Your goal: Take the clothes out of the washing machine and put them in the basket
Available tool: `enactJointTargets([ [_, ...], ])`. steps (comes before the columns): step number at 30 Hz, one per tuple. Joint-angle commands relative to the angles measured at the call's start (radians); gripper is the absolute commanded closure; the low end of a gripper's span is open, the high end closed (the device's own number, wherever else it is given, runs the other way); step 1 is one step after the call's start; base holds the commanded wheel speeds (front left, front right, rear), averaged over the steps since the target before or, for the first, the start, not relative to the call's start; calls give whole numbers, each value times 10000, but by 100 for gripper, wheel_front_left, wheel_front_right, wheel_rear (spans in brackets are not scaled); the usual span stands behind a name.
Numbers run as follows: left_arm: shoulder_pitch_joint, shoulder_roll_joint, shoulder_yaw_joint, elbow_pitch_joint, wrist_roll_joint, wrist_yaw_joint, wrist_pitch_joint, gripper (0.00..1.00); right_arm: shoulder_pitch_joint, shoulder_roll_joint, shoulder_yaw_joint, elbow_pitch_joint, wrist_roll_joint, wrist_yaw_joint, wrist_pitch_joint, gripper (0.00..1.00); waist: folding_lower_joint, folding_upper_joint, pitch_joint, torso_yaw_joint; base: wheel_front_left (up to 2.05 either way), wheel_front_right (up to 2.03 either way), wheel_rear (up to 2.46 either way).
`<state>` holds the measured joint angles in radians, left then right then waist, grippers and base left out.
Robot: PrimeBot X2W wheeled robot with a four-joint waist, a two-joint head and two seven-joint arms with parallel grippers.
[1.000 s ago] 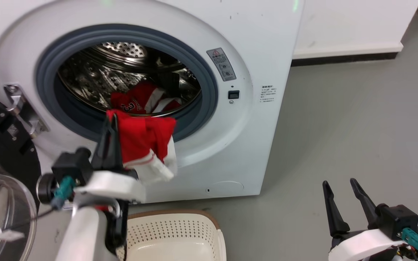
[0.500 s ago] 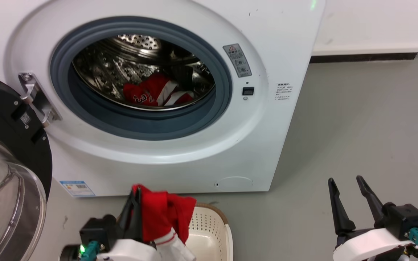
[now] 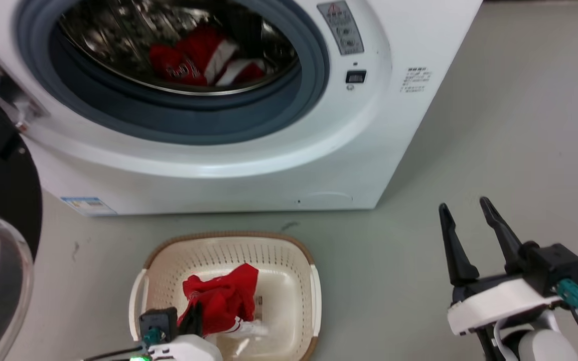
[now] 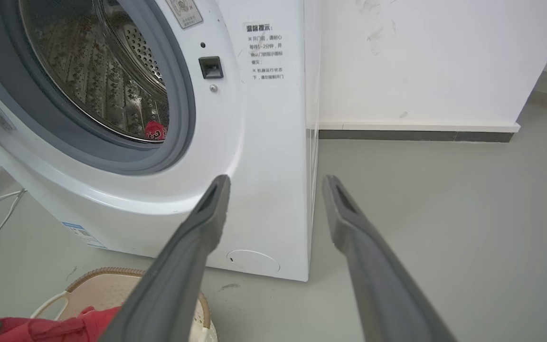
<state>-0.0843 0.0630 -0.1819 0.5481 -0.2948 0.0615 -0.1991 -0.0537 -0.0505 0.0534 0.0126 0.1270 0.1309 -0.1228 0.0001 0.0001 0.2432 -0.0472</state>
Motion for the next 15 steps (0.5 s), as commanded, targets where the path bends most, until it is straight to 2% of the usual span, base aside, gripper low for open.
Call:
enactJointTargets([
  [1, -434, 11, 49, 450, -36, -77, -121, 100, -251, 6, 52, 8, -77, -3, -60, 0, -1, -1, 689, -155, 0, 0, 0],
  [8, -2431, -11, 309, 3420, -343, -426, -552, 100, -1114, 8, 466, 30, -101, -3, -283, 0, -1, -1, 2020, -563, 0, 0, 0],
  [15, -4398, 167, 505, 5332, -532, -662, -630, 100, -1791, 9, 729, 62, -5, -3, -533, 0, -1, -1, 3367, -796, 0, 0, 0],
])
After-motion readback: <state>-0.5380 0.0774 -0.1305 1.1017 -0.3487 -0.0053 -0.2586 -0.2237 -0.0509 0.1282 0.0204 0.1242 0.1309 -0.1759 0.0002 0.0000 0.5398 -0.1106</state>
